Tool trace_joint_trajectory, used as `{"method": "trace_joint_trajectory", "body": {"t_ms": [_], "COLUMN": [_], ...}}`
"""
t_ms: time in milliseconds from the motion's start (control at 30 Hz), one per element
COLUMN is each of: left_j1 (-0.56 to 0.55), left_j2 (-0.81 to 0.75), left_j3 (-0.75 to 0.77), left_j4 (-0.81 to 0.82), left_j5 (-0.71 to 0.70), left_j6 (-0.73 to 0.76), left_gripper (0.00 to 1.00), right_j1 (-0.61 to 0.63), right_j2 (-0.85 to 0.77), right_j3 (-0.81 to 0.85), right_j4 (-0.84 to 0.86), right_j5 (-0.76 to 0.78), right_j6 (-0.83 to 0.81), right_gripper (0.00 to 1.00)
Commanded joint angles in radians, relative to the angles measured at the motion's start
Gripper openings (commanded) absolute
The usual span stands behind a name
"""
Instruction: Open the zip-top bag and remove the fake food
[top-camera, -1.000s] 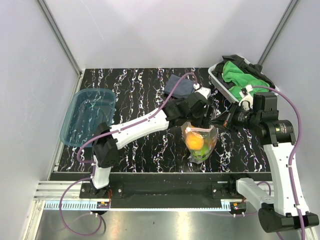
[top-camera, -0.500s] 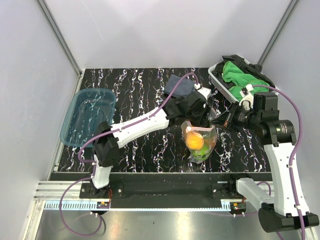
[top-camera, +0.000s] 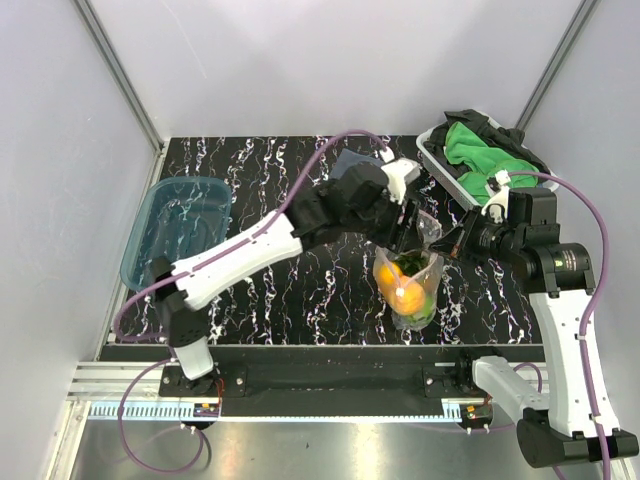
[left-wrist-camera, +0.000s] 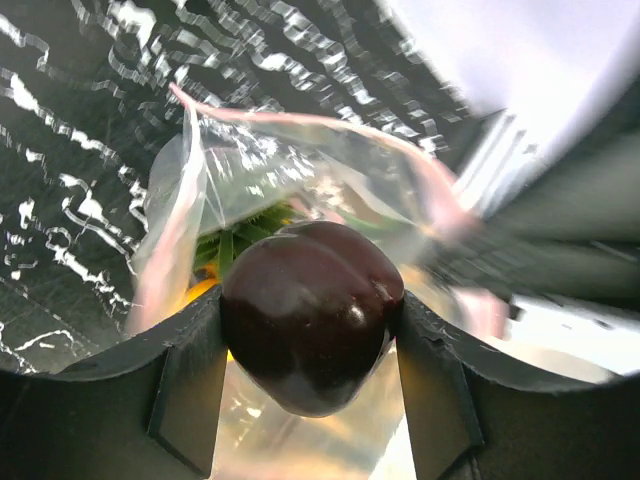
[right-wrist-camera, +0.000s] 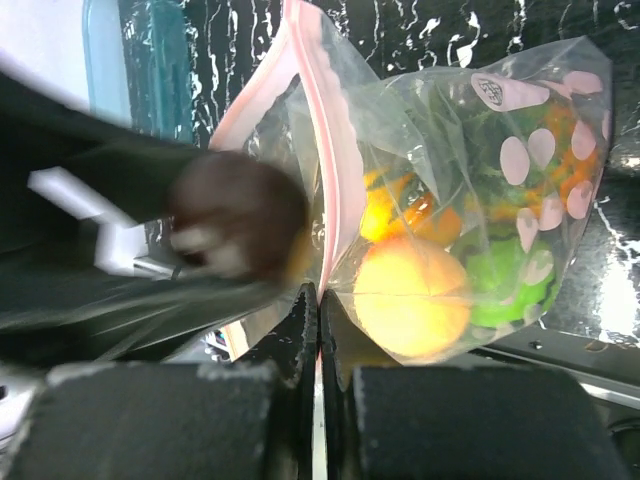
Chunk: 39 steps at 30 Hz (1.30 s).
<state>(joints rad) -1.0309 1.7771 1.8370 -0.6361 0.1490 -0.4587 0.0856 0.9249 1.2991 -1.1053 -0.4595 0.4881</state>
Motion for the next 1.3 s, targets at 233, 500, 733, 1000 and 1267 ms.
{"method": "trace_joint_trajectory", "body": {"t_ms": [233, 500, 733, 1000, 1267], "left_j1": [0.103, 0.503, 0.912, 1.116, 1.166], "left_j2": [-0.358, -0.654, -0.674, -0.613, -0.512], "left_j3": [-0.114, -0.438, -0.619, -0.85, -0.94], "left_j4": [0.015, -0.095, -0.135, -0.071, -0.013], "left_j5": [0.08, -0.125, -0.247, -0.326, -0.313], "left_j6": [0.068, 0.025, 0.014, -0.097, -0.095], "left_gripper": [0.0, 0.0, 0.0, 0.01, 0.26], "right_j1": [0.005, 0.006, 0.005, 0.005, 0.013], "right_j2": [-0.011, 0.023, 0.045, 0.066, 0.075], "right_j3": [-0.008, 0.02, 0.048, 0.06, 0.075], "right_j4": [0.013, 0.025, 0.016, 0.019, 0.009], "right_j5": [0.019, -0.008, -0.039, -0.08, -0.074], "right_j6": [-0.029, -0.026, -0.017, -0.01, -0.022], "right_gripper": [0.0, 0.0, 0.0, 0.0, 0.0]}}
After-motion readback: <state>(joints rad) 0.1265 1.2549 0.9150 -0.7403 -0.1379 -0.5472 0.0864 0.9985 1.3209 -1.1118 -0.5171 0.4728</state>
